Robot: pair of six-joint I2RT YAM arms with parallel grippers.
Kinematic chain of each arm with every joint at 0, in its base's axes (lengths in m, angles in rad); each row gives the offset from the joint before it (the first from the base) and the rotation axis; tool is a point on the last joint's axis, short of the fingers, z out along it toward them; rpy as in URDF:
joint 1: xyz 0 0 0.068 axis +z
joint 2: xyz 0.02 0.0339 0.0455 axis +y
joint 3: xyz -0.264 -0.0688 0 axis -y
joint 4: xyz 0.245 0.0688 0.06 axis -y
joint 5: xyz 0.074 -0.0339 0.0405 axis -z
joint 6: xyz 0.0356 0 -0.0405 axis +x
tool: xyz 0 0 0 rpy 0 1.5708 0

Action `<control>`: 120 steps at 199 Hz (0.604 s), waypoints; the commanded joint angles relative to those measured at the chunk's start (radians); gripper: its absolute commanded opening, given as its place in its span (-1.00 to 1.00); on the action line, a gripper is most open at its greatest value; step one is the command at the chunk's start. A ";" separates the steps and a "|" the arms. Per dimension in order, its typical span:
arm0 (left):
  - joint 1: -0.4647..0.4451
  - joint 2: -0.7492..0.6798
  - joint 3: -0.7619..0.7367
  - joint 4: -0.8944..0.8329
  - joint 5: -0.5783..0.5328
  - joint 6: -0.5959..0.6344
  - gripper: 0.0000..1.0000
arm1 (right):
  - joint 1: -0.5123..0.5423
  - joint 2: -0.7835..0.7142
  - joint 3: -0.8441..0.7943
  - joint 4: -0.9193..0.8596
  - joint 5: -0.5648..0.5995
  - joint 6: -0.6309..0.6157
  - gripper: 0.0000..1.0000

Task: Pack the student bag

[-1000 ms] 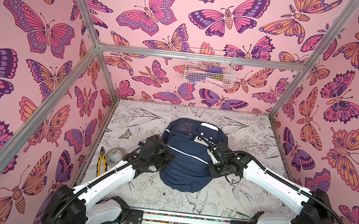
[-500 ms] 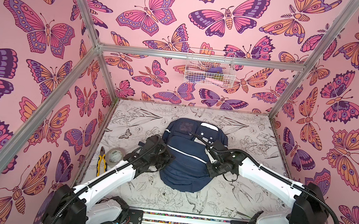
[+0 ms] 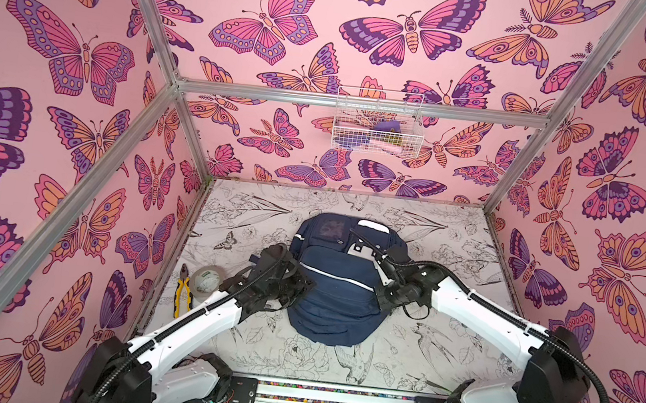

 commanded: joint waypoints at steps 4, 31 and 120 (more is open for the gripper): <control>0.006 -0.046 -0.039 -0.098 -0.010 -0.020 -1.00 | -0.052 0.049 0.061 -0.049 0.120 -0.011 -1.00; -0.019 -0.044 -0.038 -0.092 -0.007 -0.019 -1.00 | -0.051 0.051 0.078 -0.040 0.116 -0.010 -1.00; -0.061 0.026 -0.011 -0.073 0.009 -0.001 -1.00 | -0.078 0.052 0.080 -0.057 0.150 0.019 -1.00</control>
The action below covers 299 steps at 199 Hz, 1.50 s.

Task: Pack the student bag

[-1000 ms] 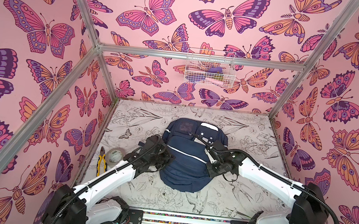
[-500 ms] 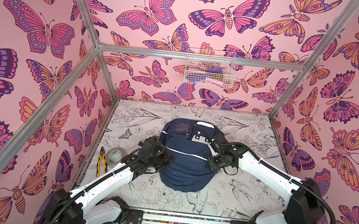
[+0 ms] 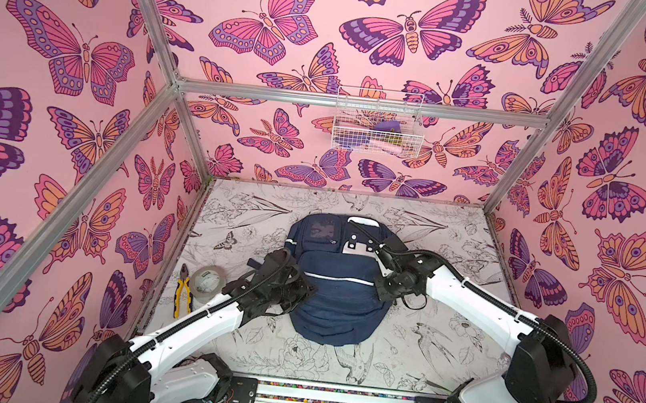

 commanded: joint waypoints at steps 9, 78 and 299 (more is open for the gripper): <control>-0.013 0.024 0.011 -0.082 0.027 0.002 -1.00 | -0.051 -0.011 0.000 -0.010 0.117 0.024 -1.00; -0.024 0.064 0.027 -0.062 0.032 0.002 -1.00 | -0.070 -0.004 0.000 -0.021 0.137 0.041 -1.00; 0.054 0.000 0.287 -0.171 0.042 0.322 1.00 | -0.119 -0.461 -0.075 0.094 0.378 0.211 0.28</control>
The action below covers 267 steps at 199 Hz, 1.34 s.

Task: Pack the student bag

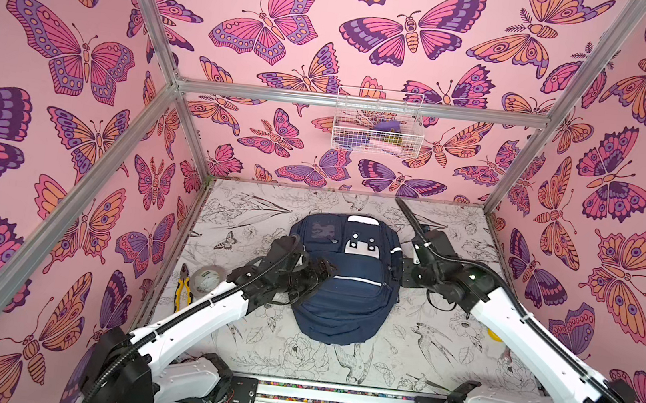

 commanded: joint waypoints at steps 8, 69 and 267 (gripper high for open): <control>0.107 -0.057 0.104 -0.114 -0.025 0.220 1.00 | -0.057 -0.138 -0.084 0.054 0.289 0.103 0.32; 0.374 -0.111 0.055 -0.175 -0.362 0.479 1.00 | -0.070 -0.283 -0.404 0.336 0.511 0.023 0.87; 0.609 0.374 -0.511 1.185 -0.516 1.144 0.99 | -0.576 0.371 -0.816 1.733 -0.069 -0.372 0.98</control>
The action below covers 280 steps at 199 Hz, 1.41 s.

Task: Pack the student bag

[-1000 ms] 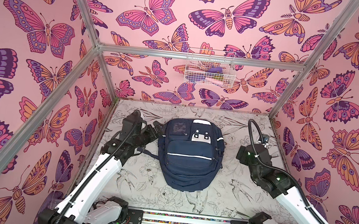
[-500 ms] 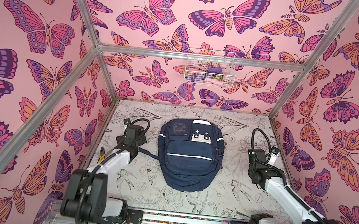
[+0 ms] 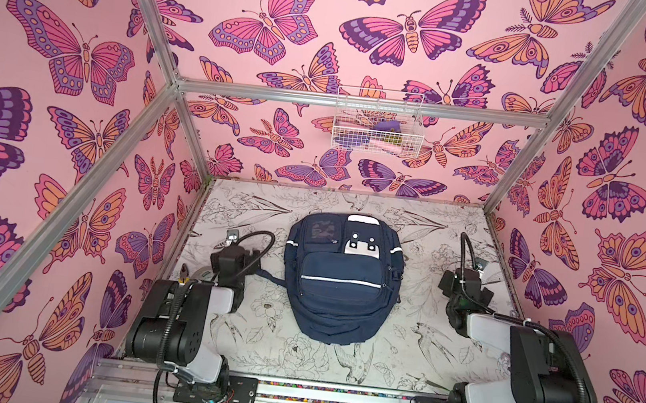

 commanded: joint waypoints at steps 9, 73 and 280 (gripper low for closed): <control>0.014 0.034 0.008 0.209 0.066 0.025 1.00 | -0.010 0.024 -0.021 0.207 -0.216 -0.083 0.98; 0.007 0.018 0.007 0.184 0.049 0.027 1.00 | -0.010 0.013 -0.024 0.192 -0.227 -0.094 0.99; -0.001 0.022 0.037 0.127 0.081 0.046 0.99 | -0.008 0.007 -0.025 0.187 -0.223 -0.091 0.99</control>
